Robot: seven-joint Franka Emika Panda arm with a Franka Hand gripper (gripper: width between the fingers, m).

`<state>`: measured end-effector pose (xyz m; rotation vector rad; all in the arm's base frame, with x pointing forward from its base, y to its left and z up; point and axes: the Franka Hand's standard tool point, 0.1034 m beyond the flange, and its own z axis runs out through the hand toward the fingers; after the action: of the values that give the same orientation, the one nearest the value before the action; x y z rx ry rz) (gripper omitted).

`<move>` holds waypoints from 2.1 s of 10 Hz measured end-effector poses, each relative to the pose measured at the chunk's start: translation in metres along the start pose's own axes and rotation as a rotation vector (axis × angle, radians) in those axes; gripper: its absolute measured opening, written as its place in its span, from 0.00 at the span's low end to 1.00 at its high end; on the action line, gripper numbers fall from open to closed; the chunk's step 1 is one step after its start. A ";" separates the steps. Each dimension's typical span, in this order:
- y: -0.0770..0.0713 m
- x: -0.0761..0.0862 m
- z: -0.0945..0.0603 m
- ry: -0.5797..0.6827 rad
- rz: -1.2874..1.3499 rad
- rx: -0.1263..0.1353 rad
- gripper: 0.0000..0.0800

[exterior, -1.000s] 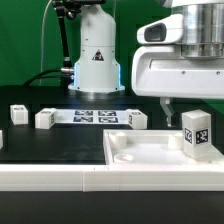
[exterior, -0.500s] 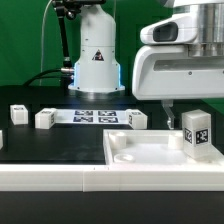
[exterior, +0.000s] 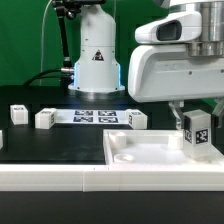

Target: Assemble one leg

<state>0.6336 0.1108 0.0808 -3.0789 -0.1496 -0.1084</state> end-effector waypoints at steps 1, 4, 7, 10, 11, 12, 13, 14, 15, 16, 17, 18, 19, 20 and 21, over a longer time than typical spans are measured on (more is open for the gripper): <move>0.000 0.000 0.000 -0.001 0.001 0.000 0.36; 0.001 0.000 0.001 -0.001 0.026 0.000 0.36; -0.004 0.000 0.002 0.006 0.370 -0.001 0.36; -0.001 -0.001 0.003 0.008 0.692 -0.013 0.36; 0.001 -0.001 0.003 0.008 0.825 -0.013 0.36; 0.002 -0.002 0.003 0.009 0.948 -0.017 0.36; 0.002 -0.003 0.003 0.008 1.046 -0.025 0.36; 0.002 -0.004 0.003 0.005 1.168 -0.034 0.36; 0.003 -0.004 0.003 0.005 1.246 -0.038 0.36; 0.003 -0.005 0.003 0.000 1.302 -0.036 0.36; 0.004 -0.005 0.003 -0.004 1.352 -0.035 0.36; 0.004 -0.006 0.003 -0.006 1.399 -0.031 0.36; 0.002 -0.006 0.004 -0.008 1.448 -0.027 0.36; 0.002 -0.006 0.004 -0.009 1.416 -0.027 0.59; 0.002 -0.006 0.004 -0.008 1.385 -0.026 0.74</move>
Offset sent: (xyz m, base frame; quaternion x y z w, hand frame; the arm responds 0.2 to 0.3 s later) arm 0.0000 0.0000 0.0000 0.0000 0.0000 0.0000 1.0000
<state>0.6284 0.1083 0.0764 -2.4612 1.8474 -0.0169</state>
